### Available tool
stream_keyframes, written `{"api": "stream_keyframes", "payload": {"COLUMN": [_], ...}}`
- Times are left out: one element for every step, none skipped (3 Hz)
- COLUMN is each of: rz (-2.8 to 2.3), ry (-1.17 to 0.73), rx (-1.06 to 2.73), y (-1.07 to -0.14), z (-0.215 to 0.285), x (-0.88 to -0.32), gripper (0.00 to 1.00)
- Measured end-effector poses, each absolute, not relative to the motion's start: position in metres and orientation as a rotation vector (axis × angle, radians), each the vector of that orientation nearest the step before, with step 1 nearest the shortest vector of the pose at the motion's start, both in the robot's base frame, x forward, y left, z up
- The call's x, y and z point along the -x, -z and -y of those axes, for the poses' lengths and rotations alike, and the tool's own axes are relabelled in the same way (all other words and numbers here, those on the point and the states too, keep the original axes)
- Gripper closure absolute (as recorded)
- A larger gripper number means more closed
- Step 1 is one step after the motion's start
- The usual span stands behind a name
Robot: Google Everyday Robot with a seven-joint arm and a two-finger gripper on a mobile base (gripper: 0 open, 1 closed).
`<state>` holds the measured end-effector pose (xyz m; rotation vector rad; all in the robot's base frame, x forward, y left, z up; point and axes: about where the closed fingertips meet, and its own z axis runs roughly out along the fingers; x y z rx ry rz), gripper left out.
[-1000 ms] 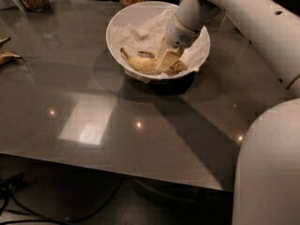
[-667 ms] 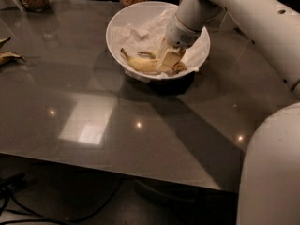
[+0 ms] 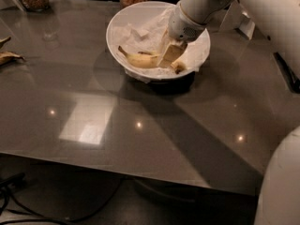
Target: Pick banana from white bowl
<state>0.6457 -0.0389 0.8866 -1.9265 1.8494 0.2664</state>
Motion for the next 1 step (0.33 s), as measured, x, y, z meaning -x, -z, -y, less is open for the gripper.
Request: {"api": "stream_keyframes", "payload": {"rz": [-1.859], "ry": [-0.293], "rx": [1.855], "y": [-0.9072], "z": [0.0469], "x": [-0.6351], "gripper": [1.0]}}
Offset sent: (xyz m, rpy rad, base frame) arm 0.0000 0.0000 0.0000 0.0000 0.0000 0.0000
